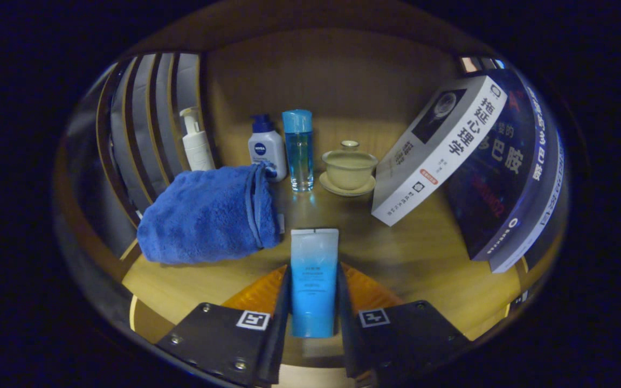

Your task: Pull open the drawer, take out the items inside it, and place them on the countertop above the cabinet.

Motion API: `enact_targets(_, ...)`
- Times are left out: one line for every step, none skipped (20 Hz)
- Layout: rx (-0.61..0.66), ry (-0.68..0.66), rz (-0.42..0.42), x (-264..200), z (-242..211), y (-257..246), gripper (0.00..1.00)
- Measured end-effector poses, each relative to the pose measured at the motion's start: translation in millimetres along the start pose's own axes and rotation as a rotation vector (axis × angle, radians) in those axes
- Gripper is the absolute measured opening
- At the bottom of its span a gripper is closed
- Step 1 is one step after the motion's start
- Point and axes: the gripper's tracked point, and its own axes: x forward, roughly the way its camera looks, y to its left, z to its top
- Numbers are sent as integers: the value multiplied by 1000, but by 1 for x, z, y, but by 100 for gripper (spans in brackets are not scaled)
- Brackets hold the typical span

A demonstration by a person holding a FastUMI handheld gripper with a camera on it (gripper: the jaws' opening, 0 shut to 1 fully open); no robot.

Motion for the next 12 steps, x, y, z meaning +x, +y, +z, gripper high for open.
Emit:
enact_targets(5,-11,14,0,-2,4,48)
enact_targets(11,-20,35,-4,-2,8,61)
enact_targets(13,-36,54,-7,1,13,75)
enact_targets(9,-59,67,-13,3,16,88)
enact_targets(-6,-91,74,-21,8,17,100)
enact_targets(-31,-123,73,-30,14,17,100)
enact_targets(-60,-155,66,-40,18,17,100)
enact_targets(-83,-188,67,-53,22,18,100)
enact_targets(-101,-217,82,-66,24,24,100)
enact_targets(-113,-237,108,-81,25,32,100)
enact_targets(-121,-247,144,-97,20,41,100)
enact_targets(-124,-247,179,-114,12,50,100)
